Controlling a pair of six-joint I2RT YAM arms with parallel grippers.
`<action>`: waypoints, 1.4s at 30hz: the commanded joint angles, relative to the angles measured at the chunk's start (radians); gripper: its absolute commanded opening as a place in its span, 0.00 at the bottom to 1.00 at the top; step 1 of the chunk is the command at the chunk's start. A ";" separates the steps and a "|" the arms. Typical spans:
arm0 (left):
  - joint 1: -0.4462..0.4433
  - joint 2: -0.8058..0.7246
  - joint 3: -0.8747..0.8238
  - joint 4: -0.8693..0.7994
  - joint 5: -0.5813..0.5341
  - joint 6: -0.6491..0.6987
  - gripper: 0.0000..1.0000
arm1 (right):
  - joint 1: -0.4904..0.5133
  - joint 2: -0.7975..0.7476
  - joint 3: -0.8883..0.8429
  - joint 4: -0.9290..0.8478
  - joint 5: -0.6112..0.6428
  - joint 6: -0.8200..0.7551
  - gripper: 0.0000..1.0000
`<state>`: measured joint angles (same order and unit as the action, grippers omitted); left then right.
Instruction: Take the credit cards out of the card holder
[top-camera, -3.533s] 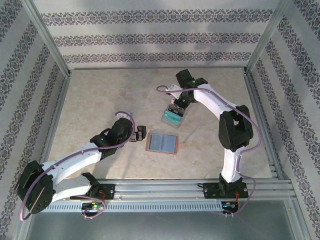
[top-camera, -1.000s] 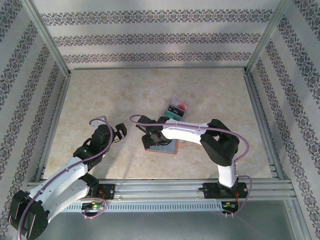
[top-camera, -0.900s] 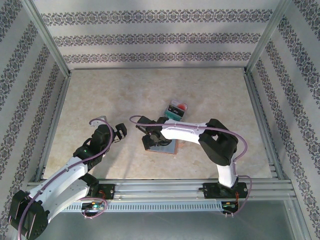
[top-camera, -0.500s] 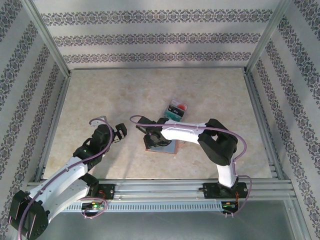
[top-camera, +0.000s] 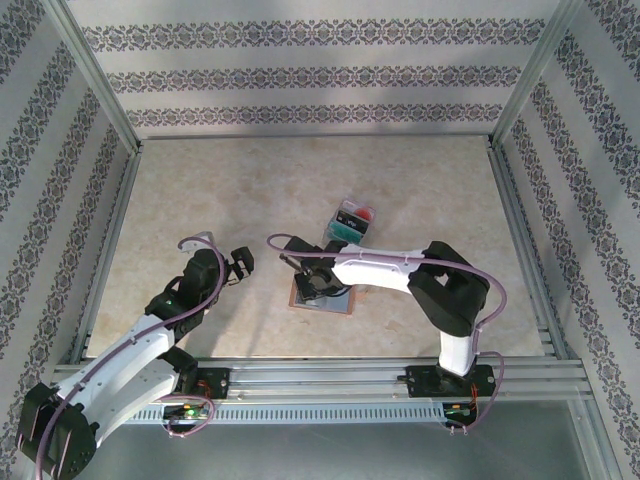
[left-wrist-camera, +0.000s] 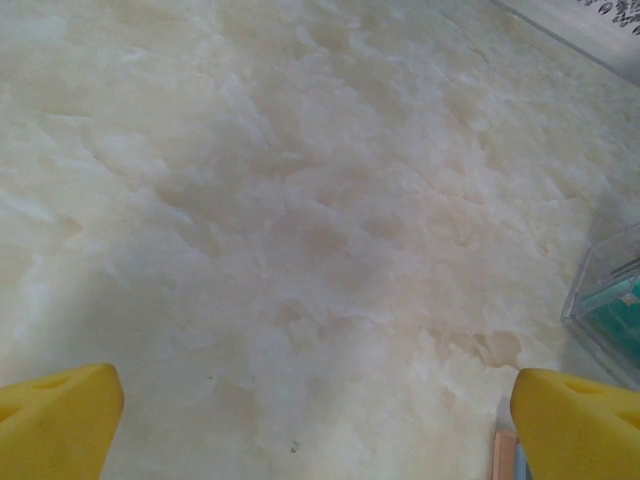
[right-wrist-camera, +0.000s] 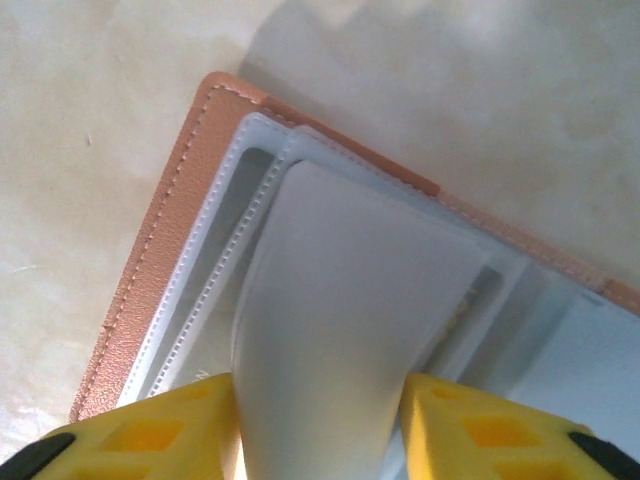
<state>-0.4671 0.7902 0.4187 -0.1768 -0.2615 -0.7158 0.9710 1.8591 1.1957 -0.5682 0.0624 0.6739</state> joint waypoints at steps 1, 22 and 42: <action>0.015 -0.026 0.004 -0.029 0.011 0.032 0.99 | 0.004 -0.039 -0.035 -0.006 -0.023 -0.025 0.39; -0.012 0.002 0.003 0.061 0.073 0.045 0.99 | 0.003 -0.159 -0.128 -0.056 0.126 -0.090 0.44; -0.251 0.271 0.126 0.092 0.017 0.167 0.87 | -0.127 -0.348 -0.306 -0.016 0.137 -0.004 0.43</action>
<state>-0.6823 1.0264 0.5072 -0.1055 -0.2222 -0.5861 0.8604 1.5459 0.9096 -0.5892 0.1940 0.6487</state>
